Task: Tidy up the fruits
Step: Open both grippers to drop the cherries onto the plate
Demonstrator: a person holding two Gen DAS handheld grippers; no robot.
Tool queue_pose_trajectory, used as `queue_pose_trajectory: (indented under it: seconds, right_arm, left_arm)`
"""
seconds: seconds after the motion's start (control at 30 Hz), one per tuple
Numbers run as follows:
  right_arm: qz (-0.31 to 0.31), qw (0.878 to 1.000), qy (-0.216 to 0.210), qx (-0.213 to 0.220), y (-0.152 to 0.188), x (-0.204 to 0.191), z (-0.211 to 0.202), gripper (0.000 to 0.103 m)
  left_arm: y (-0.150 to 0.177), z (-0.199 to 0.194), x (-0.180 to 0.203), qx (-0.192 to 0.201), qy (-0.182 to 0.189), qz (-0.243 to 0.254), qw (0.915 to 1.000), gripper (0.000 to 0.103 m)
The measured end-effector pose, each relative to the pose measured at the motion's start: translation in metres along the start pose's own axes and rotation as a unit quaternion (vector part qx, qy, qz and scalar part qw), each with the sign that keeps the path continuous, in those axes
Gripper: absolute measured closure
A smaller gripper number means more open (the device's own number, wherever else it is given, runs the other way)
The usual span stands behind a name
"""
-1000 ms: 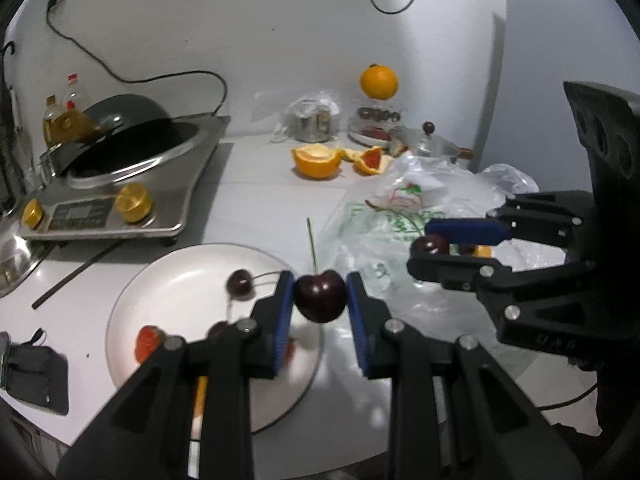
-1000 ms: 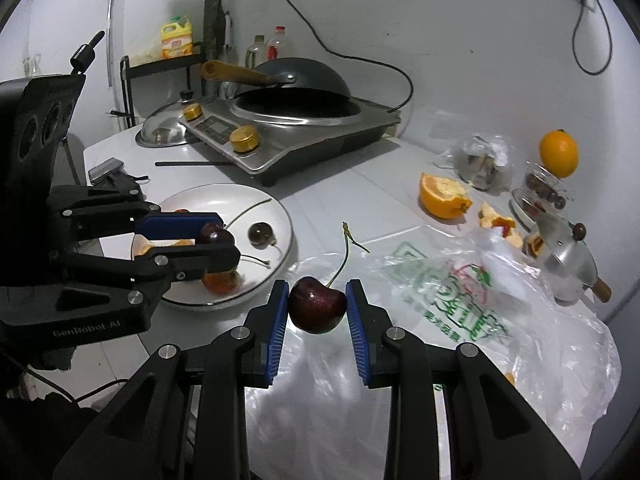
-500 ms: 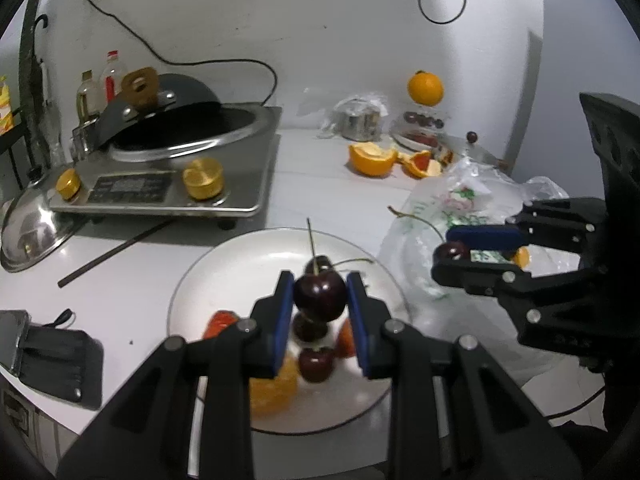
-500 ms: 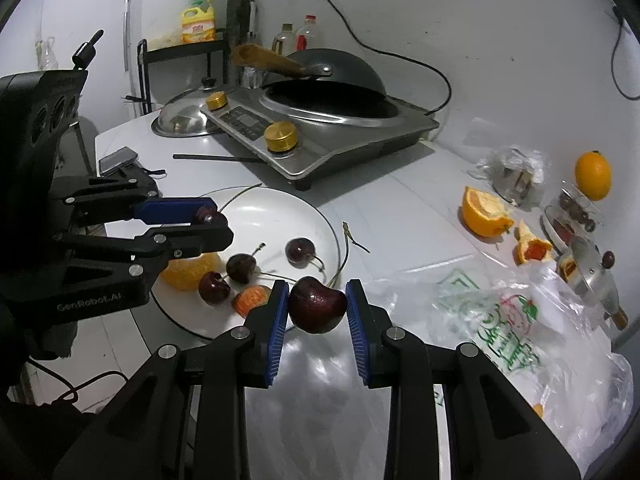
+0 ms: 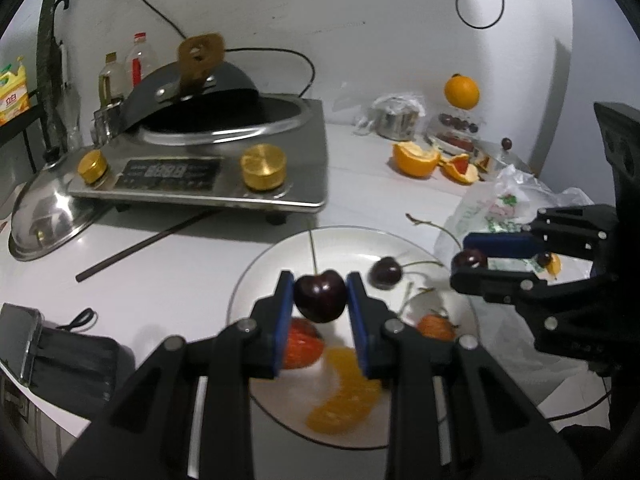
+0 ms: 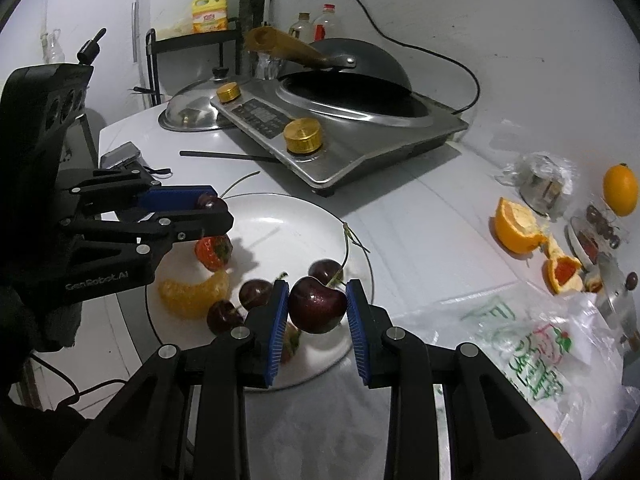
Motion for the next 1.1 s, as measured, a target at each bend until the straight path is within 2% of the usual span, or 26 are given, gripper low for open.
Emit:
queue_pose_trajectory:
  seconds: [0.3, 0.7, 0.8, 1.1]
  right_arm:
    - [-0.004, 1.0, -0.013, 0.002, -0.016, -0.012, 0.019, 0.072]
    - [-0.011, 1.0, -0.026, -0.012, -0.026, -0.025, 0.046, 0.072]
    - [-0.014, 0.999, -0.027, -0.016, -0.027, -0.028, 0.051, 0.072]
    - [-0.025, 0.998, -0.036, -0.034, -0.028, -0.046, 0.065, 0.072]
  left_arm:
    - [0.005, 0.014, -0.019, -0.014, -0.002, -0.008, 0.9999, 0.076]
    - [0.009, 0.028, -0.027, -0.036, 0.017, -0.015, 0.9991, 0.074]
    - [0.008, 0.026, -0.027, -0.033, 0.022, -0.015, 0.9991, 0.071]
    - [0.009, 0.01, -0.034, -0.021, 0.027, -0.023, 0.9992, 0.07]
Point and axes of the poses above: each gripper's, at about its wrist camera, not at the fingertips, and z roughly the way its jaws point, x to its right, y to its underside, the point moved 5 cm from there along z, roughly the way its jaws point, and after that the axes turned 6 degrees about y, right-handed, at the moved point
